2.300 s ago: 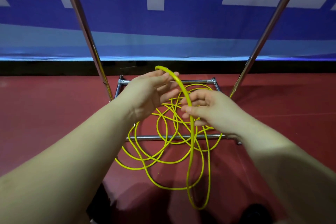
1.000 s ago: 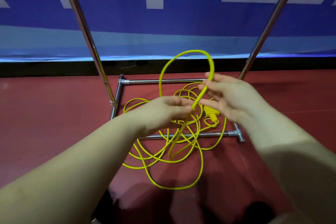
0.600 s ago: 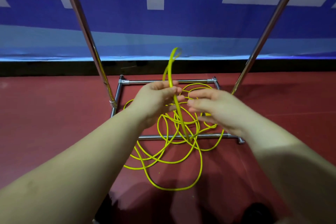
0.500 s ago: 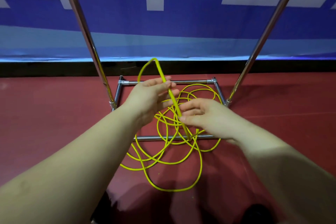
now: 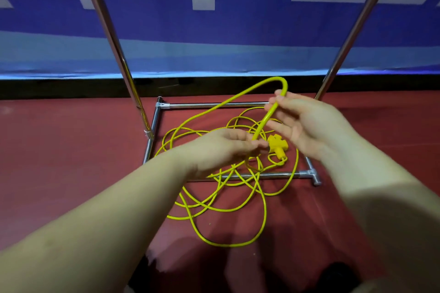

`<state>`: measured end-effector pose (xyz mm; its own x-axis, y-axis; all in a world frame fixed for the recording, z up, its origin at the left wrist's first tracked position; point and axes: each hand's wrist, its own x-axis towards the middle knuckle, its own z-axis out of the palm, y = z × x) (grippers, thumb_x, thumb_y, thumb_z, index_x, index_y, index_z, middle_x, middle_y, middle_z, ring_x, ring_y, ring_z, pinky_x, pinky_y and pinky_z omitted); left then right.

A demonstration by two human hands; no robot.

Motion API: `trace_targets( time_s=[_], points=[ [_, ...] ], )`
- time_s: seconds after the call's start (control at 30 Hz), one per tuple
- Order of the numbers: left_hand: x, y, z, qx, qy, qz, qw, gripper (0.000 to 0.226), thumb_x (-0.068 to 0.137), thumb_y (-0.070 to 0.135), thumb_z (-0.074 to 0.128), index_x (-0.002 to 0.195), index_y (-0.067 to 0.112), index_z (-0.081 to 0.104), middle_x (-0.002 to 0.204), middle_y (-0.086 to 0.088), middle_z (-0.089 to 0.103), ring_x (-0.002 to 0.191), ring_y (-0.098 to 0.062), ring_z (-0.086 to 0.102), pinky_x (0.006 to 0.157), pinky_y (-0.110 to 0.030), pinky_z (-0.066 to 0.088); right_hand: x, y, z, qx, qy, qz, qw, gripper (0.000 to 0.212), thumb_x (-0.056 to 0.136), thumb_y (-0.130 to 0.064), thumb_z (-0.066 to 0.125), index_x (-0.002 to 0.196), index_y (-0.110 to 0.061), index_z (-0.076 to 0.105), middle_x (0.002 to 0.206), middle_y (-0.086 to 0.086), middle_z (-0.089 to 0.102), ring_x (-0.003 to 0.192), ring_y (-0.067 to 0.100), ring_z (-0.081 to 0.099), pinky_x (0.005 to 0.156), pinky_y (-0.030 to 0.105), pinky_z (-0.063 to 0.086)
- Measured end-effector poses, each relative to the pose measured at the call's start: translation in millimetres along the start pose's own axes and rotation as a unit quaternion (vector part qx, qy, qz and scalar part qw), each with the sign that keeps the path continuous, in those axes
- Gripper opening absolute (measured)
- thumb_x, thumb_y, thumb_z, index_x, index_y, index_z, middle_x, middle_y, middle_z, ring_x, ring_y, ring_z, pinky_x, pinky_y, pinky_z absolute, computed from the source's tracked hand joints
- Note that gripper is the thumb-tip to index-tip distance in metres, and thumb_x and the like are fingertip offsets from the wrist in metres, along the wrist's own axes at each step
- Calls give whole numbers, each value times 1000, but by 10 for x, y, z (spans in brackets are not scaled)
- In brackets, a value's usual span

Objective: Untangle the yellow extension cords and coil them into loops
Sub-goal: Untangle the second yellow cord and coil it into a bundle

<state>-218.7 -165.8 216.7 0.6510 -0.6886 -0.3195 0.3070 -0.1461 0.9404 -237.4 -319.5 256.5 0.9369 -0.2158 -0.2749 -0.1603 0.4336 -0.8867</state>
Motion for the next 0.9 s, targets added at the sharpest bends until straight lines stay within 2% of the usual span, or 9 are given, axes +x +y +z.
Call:
trace_targets(
  time_s=[0.13, 0.23, 0.37, 0.47, 0.53, 0.6, 0.7, 0.8, 0.9],
  points=[
    [16, 33, -17, 11, 29, 35, 999, 21, 98, 7, 41, 92, 14, 60, 85, -1, 66, 72, -3, 65, 75, -16, 52, 34, 23, -47, -1, 4, -9, 1000, 12, 91, -7, 54, 101, -9, 58, 81, 3, 67, 76, 13, 69, 62, 28, 59],
    [24, 72, -66, 3, 97, 62, 993, 20, 99, 12, 40, 95, 18, 59, 77, 3, 66, 67, -6, 64, 68, -22, 53, 25, 93, -79, -149, -30, 2, 988, 11, 90, -15, 57, 101, -15, 60, 95, 4, 66, 93, 17, 65, 82, 36, 55],
    [10, 148, -155, -47, 158, 79, 983, 19, 100, 17, 41, 98, 18, 59, 68, 8, 68, 57, -4, 63, 62, -24, 52, -44, 264, -95, -407, -123, 7, 905, 23, 80, -27, 69, 102, -23, 62, 106, -2, 69, 102, 13, 64, 91, 35, 50],
    [-19, 230, -200, -82, 169, 86, 978, 18, 99, 17, 42, 99, 16, 60, 73, 6, 71, 56, -4, 63, 55, -21, 53, -94, 404, -74, -524, -188, -22, 830, 20, 79, -19, 72, 96, -22, 63, 99, 3, 69, 91, 13, 65, 90, 34, 52],
    [-34, 278, -229, -109, 175, 92, 974, 18, 99, 16, 42, 100, 14, 60, 75, 5, 72, 57, -4, 65, 51, -18, 53, -116, 444, -42, -557, -210, -52, 802, 14, 82, -15, 68, 84, -28, 63, 90, 3, 68, 77, 10, 62, 82, 32, 52],
    [-37, 306, -256, -156, 187, 100, 965, 18, 99, 16, 42, 100, 13, 60, 78, 2, 73, 60, -5, 67, 52, -18, 53, -104, 425, -22, -545, -194, -89, 811, 20, 83, -11, 67, 77, -29, 62, 87, 9, 68, 71, 9, 57, 75, 33, 50],
    [-26, 282, -250, -211, 177, 105, 956, 17, 98, 13, 42, 103, 9, 57, 89, -6, 70, 72, -13, 70, 64, -22, 57, -108, 322, 21, -447, -146, -109, 876, 18, 84, -7, 65, 81, -25, 63, 82, 12, 70, 68, 10, 58, 68, 26, 48],
    [-14, 153, -125, -139, 110, 47, 983, 23, 98, 16, 42, 116, 11, 54, 96, -2, 68, 87, -15, 66, 87, -29, 49, -104, 182, 53, -279, -92, -62, 954, 14, 91, -8, 54, 89, -21, 61, 79, -2, 69, 67, 7, 66, 66, 22, 53],
    [-5, 9, 32, -46, 32, 7, 998, 17, 97, 16, 44, 100, 18, 61, 92, 4, 65, 89, -10, 60, 86, -21, 45, -48, 86, 15, -103, -29, -22, 994, 11, 93, -12, 50, 89, -18, 58, 77, -5, 66, 62, 4, 67, 58, 21, 56]
  ],
)
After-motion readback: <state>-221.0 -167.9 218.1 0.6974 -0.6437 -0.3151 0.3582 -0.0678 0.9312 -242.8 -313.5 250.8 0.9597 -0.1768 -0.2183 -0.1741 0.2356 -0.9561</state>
